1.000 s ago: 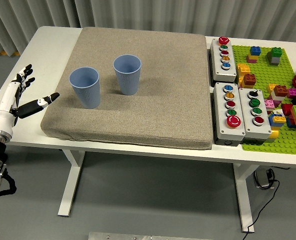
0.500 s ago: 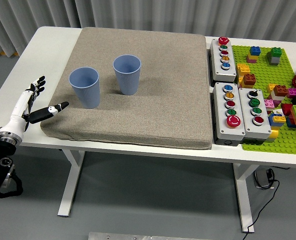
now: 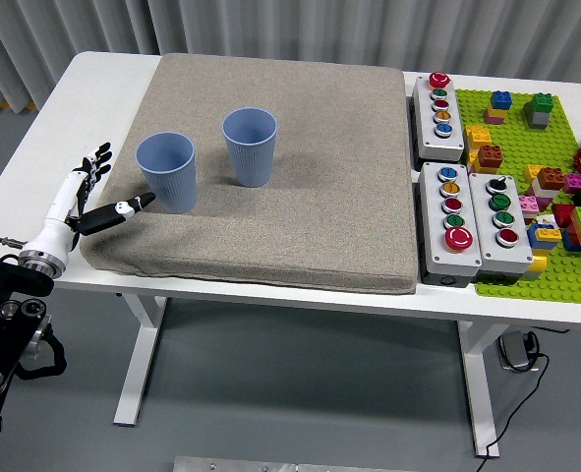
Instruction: Pick cup pour cup place
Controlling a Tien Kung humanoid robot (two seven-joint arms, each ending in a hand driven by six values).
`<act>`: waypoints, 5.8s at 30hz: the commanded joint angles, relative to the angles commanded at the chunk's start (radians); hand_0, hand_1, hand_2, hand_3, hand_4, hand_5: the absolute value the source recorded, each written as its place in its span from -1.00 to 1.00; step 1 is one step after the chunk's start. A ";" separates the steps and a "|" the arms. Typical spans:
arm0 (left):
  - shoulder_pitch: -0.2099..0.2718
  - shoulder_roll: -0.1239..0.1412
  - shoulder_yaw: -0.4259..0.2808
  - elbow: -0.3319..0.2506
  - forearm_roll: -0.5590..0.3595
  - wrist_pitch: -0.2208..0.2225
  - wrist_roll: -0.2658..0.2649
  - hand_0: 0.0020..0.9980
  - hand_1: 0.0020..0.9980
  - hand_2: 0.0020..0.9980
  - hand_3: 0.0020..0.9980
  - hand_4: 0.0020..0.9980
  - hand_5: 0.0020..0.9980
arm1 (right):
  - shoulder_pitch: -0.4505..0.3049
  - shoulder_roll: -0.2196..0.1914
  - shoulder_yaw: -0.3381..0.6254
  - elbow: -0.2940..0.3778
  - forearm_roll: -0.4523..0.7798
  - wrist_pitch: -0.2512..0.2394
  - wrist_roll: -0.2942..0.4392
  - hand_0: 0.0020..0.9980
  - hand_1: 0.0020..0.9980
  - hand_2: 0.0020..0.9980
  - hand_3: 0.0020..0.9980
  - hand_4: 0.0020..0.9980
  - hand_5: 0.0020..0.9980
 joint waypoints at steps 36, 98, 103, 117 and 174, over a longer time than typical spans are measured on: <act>-0.067 0.004 0.076 0.075 -0.020 0.000 -0.003 0.90 0.85 1.00 1.00 0.99 -0.37 | -0.004 0.001 -0.013 0.000 0.012 0.000 0.000 0.40 0.42 0.39 0.30 -0.70 -0.29; -0.200 -0.012 0.162 0.203 -0.044 0.015 -0.013 0.77 0.70 1.00 1.00 0.99 -0.36 | 0.010 -0.001 -0.014 -0.001 0.017 -0.002 -0.001 0.40 0.42 0.39 0.30 -0.73 -0.31; -0.199 -0.014 0.165 0.196 -0.051 0.023 -0.017 0.64 0.61 0.97 0.96 0.99 -0.36 | 0.009 -0.001 -0.012 0.000 0.013 -0.001 -0.002 0.40 0.42 0.39 0.30 -0.73 -0.31; -0.198 -0.023 0.174 0.198 -0.052 0.064 -0.035 0.22 0.29 0.61 0.58 0.96 -0.42 | 0.009 -0.001 -0.010 0.000 0.008 0.000 -0.001 0.40 0.42 0.39 0.30 -0.73 -0.31; -0.370 0.097 0.295 0.196 0.101 0.180 -0.030 -0.18 -0.02 0.09 0.11 0.80 -0.76 | 0.013 -0.009 -0.025 -0.001 0.042 -0.006 -0.002 0.40 0.42 0.39 0.30 -0.74 -0.32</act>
